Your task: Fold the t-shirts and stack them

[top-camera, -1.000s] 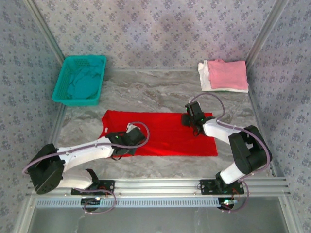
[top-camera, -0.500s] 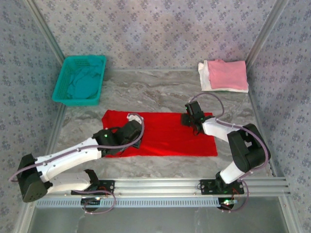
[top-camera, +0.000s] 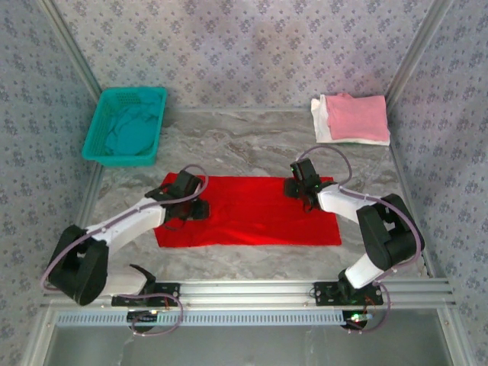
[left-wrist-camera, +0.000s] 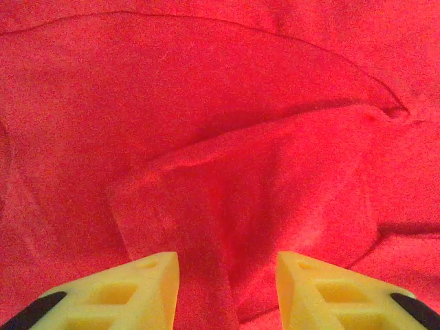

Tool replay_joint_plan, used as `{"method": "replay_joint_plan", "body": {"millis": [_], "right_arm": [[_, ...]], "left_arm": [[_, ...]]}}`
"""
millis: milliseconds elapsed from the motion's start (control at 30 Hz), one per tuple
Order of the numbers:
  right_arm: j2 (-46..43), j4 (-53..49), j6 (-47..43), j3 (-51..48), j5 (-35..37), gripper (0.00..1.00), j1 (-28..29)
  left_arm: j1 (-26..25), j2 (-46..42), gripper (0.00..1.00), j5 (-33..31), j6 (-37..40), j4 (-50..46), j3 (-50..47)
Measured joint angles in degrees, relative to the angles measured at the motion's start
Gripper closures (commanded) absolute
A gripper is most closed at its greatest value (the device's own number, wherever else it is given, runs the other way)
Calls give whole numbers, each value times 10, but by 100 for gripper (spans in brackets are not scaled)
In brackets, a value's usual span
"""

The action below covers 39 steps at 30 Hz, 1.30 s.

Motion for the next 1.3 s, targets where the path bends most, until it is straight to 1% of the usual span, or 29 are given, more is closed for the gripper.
{"method": "replay_joint_plan", "body": {"millis": [300, 367, 467, 533, 600, 667, 800, 900, 1000, 1100, 1233, 1267, 1300], "right_arm": [[4, -4, 0, 2, -1, 41, 0], [6, -4, 0, 5, -2, 41, 0], [7, -6, 0, 7, -3, 41, 0], [7, -7, 0, 7, -3, 41, 0], [7, -8, 0, 7, -4, 41, -1], [7, -8, 0, 7, -4, 41, -1], [7, -8, 0, 7, -5, 41, -2], [9, -8, 0, 8, -7, 41, -3], [12, -8, 0, 8, -8, 41, -3], [14, -9, 0, 10, -11, 40, -3], [16, -13, 0, 11, -11, 40, -3], [17, -14, 0, 12, -11, 40, -3], [17, -15, 0, 12, -11, 40, -4]], "left_arm": [[40, 29, 51, 3, 13, 17, 0], [42, 42, 53, 5, 17, 20, 0], [43, 65, 59, 16, 24, 26, 2], [43, 74, 75, 18, 28, 28, 2], [43, 76, 87, 23, 34, 30, 2], [43, 76, 93, 26, 35, 30, 4], [43, 68, 100, 27, 34, 27, 11], [41, 49, 100, 24, 34, 17, 13], [26, 37, 100, 11, 35, -3, 26], [-1, 37, 100, -9, 38, -24, 45], [-54, 37, 100, -49, 38, -50, 64], [-71, 37, 97, -61, 38, -56, 66], [-88, 37, 91, -75, 38, -62, 69]]}}
